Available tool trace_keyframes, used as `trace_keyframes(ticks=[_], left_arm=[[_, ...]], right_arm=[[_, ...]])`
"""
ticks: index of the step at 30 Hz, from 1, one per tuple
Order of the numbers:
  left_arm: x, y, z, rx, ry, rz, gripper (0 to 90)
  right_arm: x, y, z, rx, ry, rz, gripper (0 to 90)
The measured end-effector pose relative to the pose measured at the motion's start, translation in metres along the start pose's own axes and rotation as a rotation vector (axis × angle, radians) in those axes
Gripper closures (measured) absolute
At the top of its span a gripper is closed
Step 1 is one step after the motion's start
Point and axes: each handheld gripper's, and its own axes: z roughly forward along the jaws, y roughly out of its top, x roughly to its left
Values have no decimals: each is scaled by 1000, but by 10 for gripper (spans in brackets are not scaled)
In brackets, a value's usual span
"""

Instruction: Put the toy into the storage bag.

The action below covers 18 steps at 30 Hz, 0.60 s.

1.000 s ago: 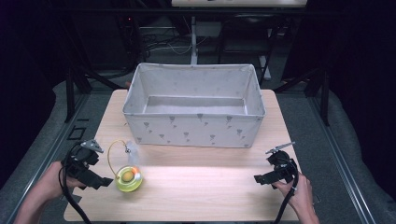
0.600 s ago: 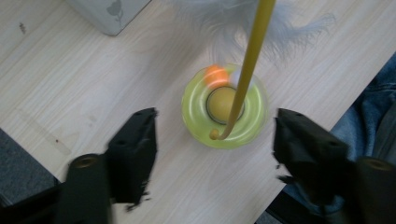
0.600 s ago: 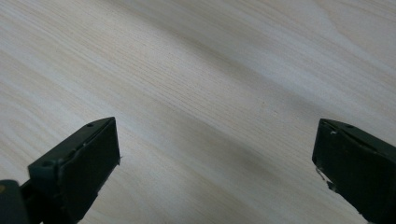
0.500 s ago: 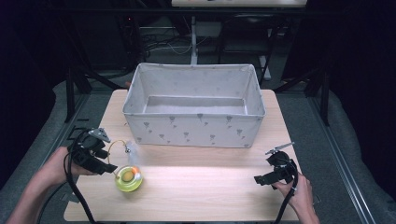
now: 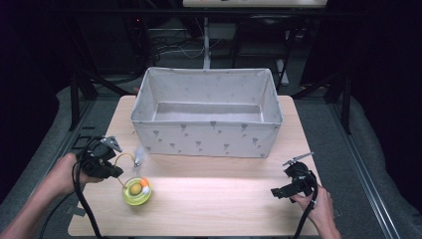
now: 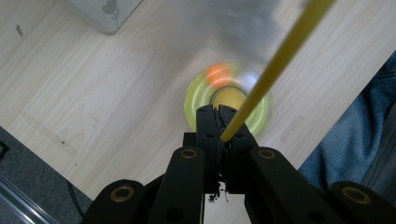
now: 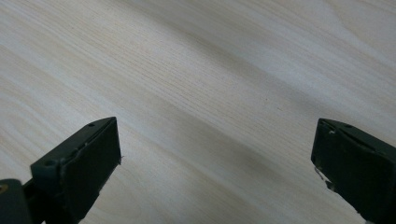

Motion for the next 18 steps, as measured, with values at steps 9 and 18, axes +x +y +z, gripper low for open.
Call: trace_keyframes(ticks=[9,18], left_arm=[[-8,8,-1,34,9,30,878],[-7,10,-4,71,3,42,880]], right_arm=[[0,-1,1,4,-3,-7,13],[2,-1,3,-4,10,2,13]])
